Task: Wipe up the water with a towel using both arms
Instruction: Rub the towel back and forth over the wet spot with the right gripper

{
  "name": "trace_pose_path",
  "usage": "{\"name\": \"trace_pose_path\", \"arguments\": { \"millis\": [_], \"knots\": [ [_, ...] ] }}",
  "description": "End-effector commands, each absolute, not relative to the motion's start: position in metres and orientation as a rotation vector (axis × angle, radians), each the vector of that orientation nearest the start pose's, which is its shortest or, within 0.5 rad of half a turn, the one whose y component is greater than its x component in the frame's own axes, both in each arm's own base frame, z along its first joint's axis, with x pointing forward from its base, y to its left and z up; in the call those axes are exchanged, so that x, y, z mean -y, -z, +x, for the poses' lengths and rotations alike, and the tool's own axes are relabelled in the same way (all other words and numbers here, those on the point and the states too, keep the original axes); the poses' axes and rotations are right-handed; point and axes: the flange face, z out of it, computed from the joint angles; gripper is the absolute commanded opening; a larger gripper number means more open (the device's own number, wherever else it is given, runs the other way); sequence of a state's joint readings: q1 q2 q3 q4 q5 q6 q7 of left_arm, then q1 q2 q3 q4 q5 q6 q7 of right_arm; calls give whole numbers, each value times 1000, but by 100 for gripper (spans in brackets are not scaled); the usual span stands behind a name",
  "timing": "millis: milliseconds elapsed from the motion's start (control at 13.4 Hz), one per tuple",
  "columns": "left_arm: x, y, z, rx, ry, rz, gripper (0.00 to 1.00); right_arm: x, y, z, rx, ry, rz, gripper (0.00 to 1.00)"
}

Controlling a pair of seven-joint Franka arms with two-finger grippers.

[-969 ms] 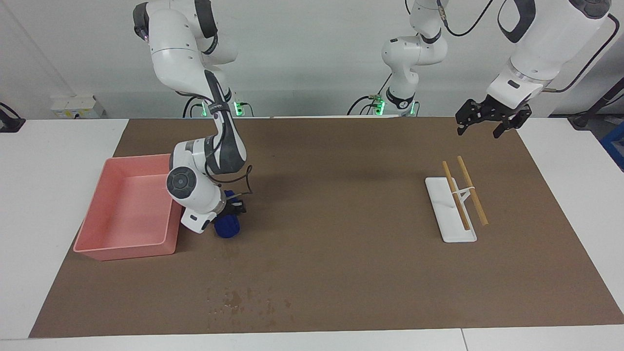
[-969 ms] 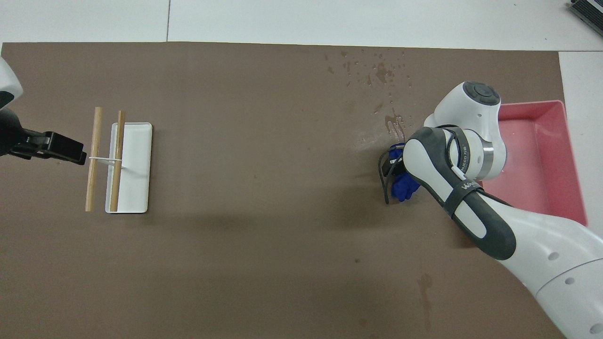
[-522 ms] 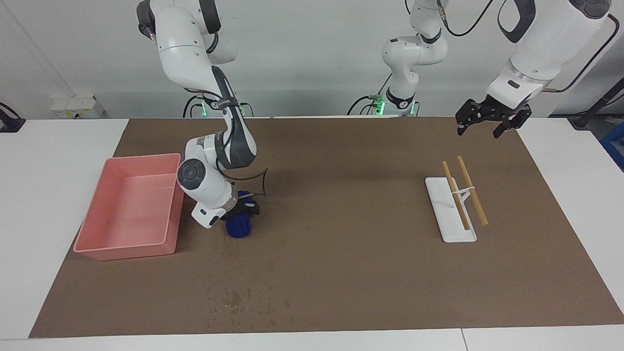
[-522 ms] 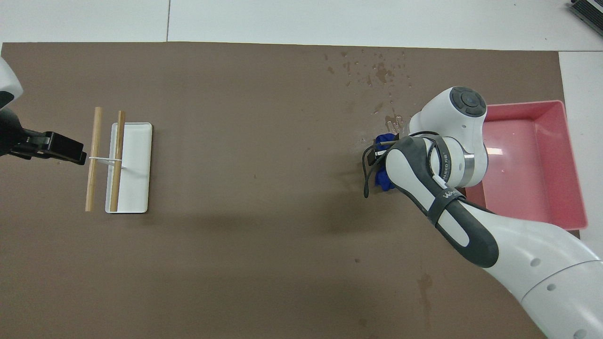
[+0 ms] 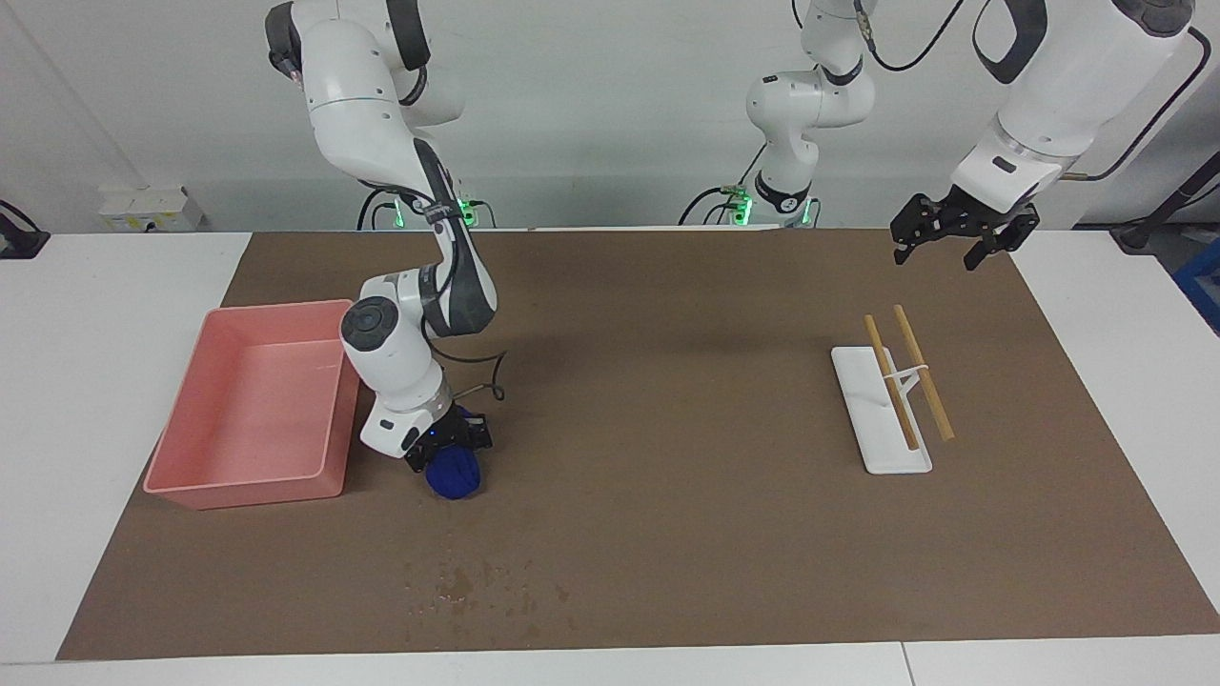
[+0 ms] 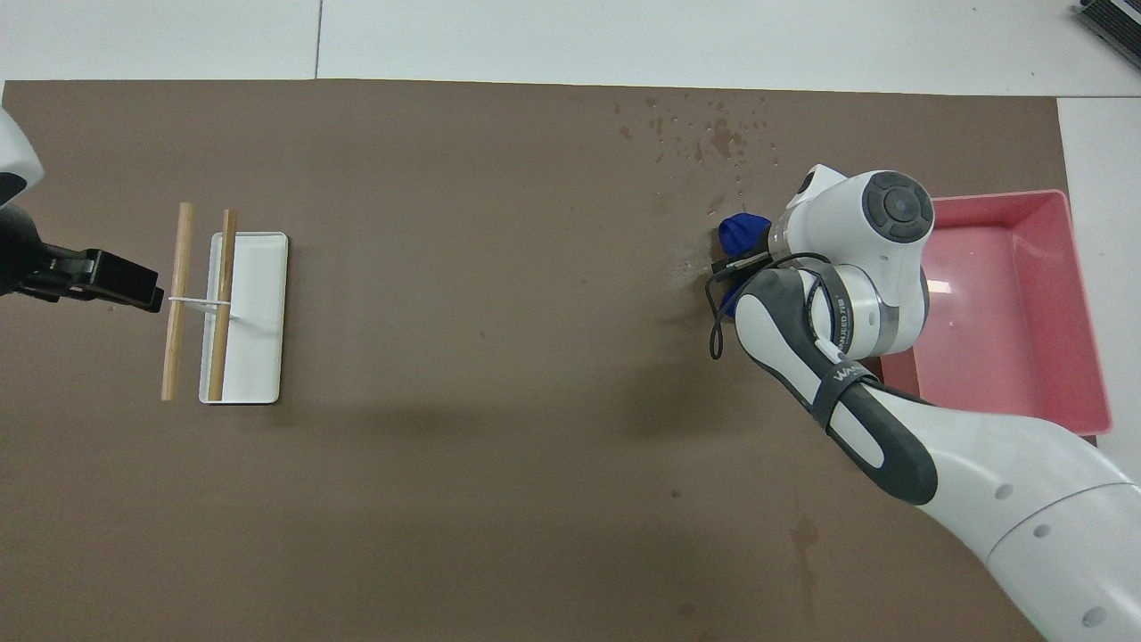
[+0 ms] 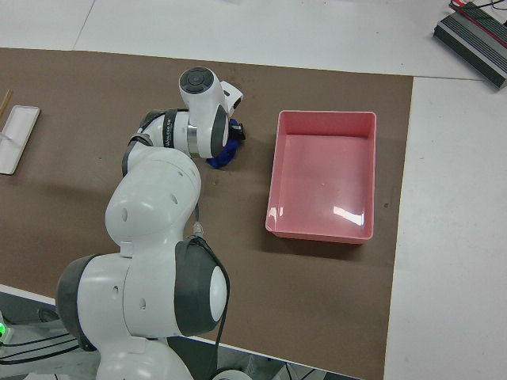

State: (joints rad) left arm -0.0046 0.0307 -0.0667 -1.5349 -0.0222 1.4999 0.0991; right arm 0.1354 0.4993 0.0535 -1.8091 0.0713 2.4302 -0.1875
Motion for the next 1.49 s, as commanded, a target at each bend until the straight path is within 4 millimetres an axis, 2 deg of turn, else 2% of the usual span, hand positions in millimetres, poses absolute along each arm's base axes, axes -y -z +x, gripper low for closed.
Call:
{"name": "trace_pose_path", "arguments": {
  "millis": [0,149,373,671,820,1118,1416],
  "knots": [
    [39,-620,549,-278,-94,-3153,100,-121,-283,661,626,274,-3035,0],
    [39,-620,549,-278,-94,-3153,100,-121,-282,667,782,363,-3039,0],
    [39,-620,549,-278,-94,-3153,100,-121,-267,674,785,451,-3030,0],
    [39,-620,549,-278,-94,-3153,100,-134,-275,685,755,495,-3013,0],
    [39,-620,549,-278,-91,-3153,100,-137,-274,682,627,468,-3010,0],
    [39,-620,549,-278,-94,-3153,100,-157,-265,671,123,312,-2904,0],
    [39,-620,549,-278,-94,-3153,100,-161,-265,669,-102,242,-2833,0]
  ]
}}
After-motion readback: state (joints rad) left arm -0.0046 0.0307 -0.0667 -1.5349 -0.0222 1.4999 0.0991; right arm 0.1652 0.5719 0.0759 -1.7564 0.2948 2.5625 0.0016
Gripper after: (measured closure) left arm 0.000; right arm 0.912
